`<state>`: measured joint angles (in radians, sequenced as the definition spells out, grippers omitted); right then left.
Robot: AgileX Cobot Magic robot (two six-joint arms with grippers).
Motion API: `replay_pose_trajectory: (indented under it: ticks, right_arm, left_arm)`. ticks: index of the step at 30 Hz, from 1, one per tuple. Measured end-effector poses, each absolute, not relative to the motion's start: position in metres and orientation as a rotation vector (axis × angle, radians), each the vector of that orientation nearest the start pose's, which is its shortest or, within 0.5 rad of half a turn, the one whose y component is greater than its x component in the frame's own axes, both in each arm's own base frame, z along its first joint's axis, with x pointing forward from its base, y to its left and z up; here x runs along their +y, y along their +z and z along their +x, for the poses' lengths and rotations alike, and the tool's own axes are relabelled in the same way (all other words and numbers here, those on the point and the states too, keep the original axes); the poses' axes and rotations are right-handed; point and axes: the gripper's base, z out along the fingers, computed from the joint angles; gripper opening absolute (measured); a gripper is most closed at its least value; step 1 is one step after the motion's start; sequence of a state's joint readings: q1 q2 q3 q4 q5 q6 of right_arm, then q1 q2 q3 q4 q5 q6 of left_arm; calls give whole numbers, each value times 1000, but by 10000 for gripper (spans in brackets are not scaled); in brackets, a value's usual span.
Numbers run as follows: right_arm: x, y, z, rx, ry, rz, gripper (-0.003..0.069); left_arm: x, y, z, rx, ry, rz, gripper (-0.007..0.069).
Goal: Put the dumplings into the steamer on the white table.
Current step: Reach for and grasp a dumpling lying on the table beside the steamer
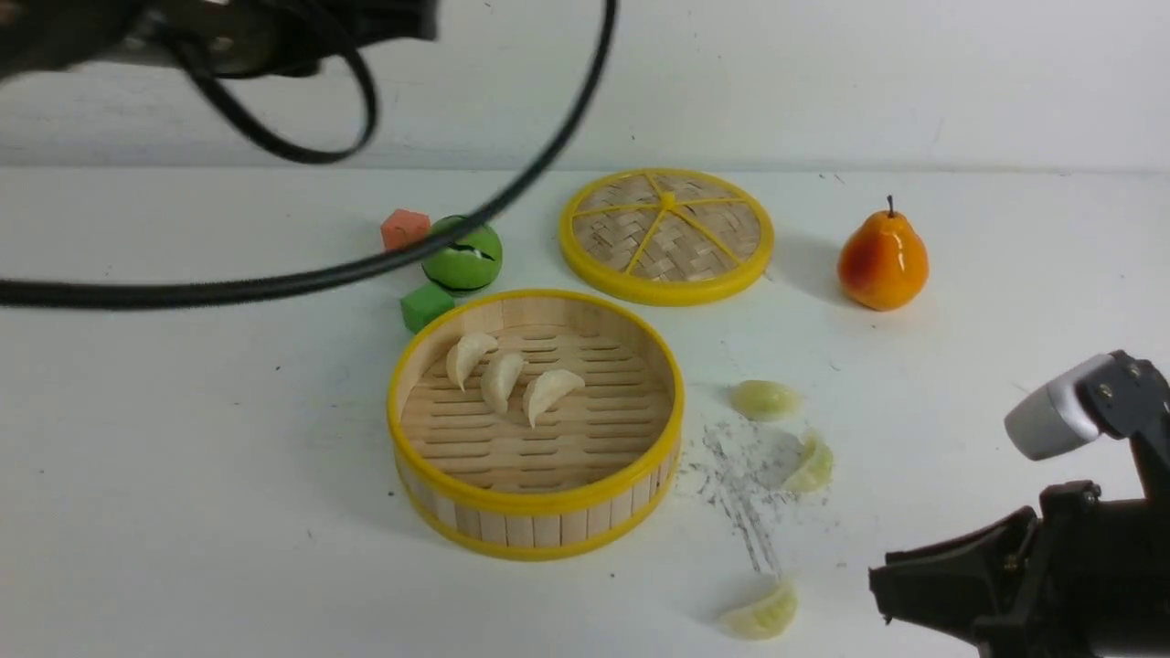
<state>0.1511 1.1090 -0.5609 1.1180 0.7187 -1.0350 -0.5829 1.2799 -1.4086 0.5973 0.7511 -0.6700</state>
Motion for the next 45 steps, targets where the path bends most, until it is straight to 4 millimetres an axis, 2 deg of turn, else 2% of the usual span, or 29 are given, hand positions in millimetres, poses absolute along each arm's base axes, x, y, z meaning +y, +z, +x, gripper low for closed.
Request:
replay_pose_trajectory:
  ticks: [4, 7, 11, 17, 19, 21, 23, 24, 27, 32, 33, 34, 36, 37, 39, 40, 42, 45]
  right_arm:
    - [83, 237, 189, 2339, 826, -490, 167]
    - [84, 235, 196, 2379, 815, -522, 204]
    - [85, 243, 211, 2441, 770, -641, 276]
    - [82, 268, 251, 2501, 600, -750, 353]
    - [80, 273, 263, 2501, 544, -778, 367]
    - [81, 278, 284, 2492, 501, -800, 382]
    - [83, 279, 296, 2498, 490, -798, 389]
    - [86, 278, 310, 2499, 483, -806, 394]
    - [97, 273, 332, 2499, 432, -893, 398]
    - [132, 255, 375, 2428, 194, -1175, 398]
    - [134, 254, 377, 2425, 183, -1186, 398]
    - [144, 245, 394, 2392, 100, -1236, 398]
    - [153, 236, 408, 2382, 35, -1269, 398]
    - [154, 232, 410, 2389, 33, -1275, 398]
    - [162, 220, 427, 2406, 6, -1275, 398]
    - [162, 219, 428, 2407, 7, -1275, 398]
    - [166, 204, 439, 2452, 14, -1246, 398]
    - [167, 189, 445, 2526, 35, -1163, 398]
  left_arm:
    - [-95, 430, 205, 2046, -104, 138, -14]
    - [-78, 406, 179, 2096, -87, 160, -14]
    - [-57, 368, 147, 2171, -46, 170, -14]
    - [-27, 313, 97, 2211, -84, 153, -14]
    - [-22, 302, 88, 2190, -113, 154, -14]
    - [-18, 287, 78, 2151, -147, 163, -14]
    - [-17, 278, 75, 2120, -171, 174, -14]
    - [-16, 272, 73, 2094, -185, 184, -14]
    - [-16, 265, 69, 2019, -222, 204, -14]
    - [-11, 268, 62, 1907, -243, 213, -14]
    - [-11, 269, 62, 1906, -243, 214, -14]
    - [-10, 270, 61, 1891, -236, 217, -14]
    - [-10, 270, 61, 1886, -234, 218, -14]
    - [-10, 270, 61, 1885, -234, 218, -14]
    - [-9, 270, 60, 1880, -229, 219, -14]
    - [-9, 270, 60, 1880, -229, 219, -14]
    - [-9, 270, 60, 1882, -228, 218, -14]
    - [-9, 270, 60, 1882, -228, 218, -14]
